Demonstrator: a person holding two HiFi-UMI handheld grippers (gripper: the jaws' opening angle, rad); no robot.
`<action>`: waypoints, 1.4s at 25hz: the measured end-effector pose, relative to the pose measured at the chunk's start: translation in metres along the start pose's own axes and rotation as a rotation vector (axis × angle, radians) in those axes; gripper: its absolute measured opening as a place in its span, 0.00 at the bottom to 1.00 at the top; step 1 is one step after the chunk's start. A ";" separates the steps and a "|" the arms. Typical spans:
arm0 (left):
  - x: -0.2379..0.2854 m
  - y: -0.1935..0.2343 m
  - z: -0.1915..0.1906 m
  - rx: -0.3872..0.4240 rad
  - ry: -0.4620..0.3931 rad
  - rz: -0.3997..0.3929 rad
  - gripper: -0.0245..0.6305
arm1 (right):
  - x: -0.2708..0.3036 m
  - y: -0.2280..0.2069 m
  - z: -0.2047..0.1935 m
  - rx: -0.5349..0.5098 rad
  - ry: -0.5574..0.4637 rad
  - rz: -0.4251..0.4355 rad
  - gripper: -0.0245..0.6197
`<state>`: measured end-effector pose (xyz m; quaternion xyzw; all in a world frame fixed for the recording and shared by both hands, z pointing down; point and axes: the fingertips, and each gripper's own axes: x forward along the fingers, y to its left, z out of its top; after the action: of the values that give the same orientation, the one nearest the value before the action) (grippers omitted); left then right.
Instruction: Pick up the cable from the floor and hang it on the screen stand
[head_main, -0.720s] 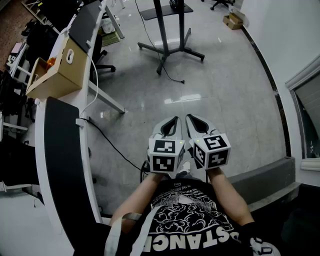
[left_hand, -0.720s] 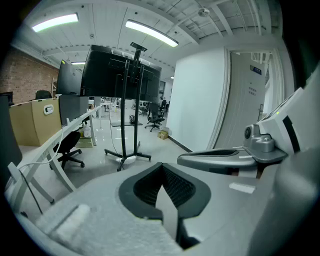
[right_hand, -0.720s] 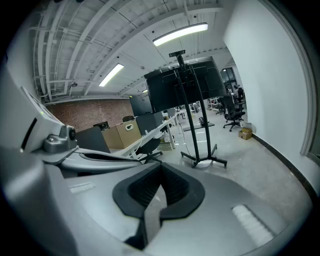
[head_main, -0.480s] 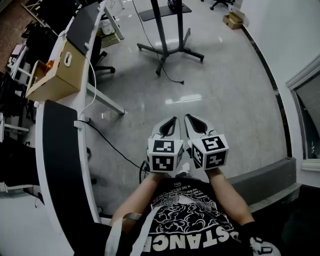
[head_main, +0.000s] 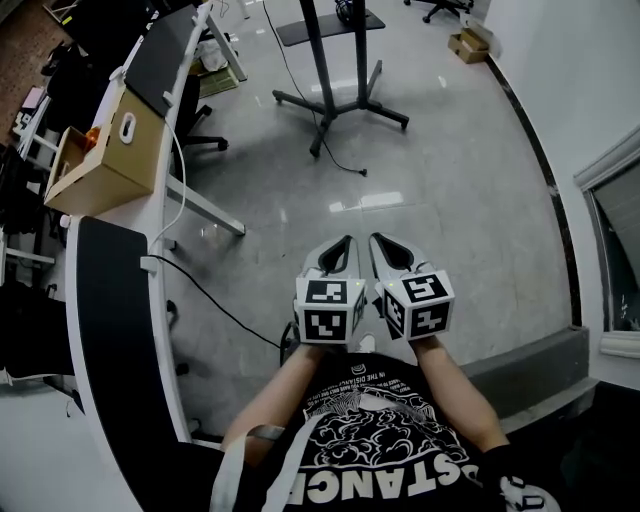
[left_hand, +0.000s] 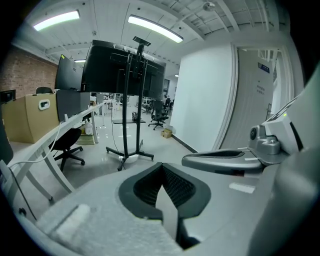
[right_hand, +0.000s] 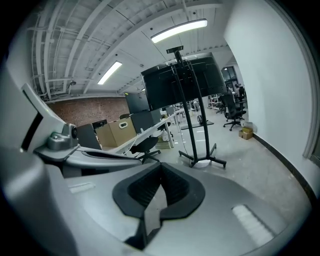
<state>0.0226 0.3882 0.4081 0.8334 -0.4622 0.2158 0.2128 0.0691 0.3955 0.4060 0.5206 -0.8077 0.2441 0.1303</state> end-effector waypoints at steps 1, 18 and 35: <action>0.006 0.003 0.002 -0.004 0.001 0.000 0.02 | 0.006 -0.003 0.001 -0.003 0.005 0.002 0.04; 0.148 0.128 0.049 -0.120 0.082 -0.049 0.02 | 0.188 -0.047 0.042 -0.053 0.162 -0.010 0.04; 0.291 0.279 0.052 -0.199 0.162 -0.057 0.03 | 0.385 -0.083 0.035 -0.158 0.372 0.050 0.05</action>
<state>-0.0705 0.0273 0.5708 0.8006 -0.4389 0.2293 0.3373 -0.0179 0.0493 0.5771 0.4347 -0.7990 0.2751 0.3115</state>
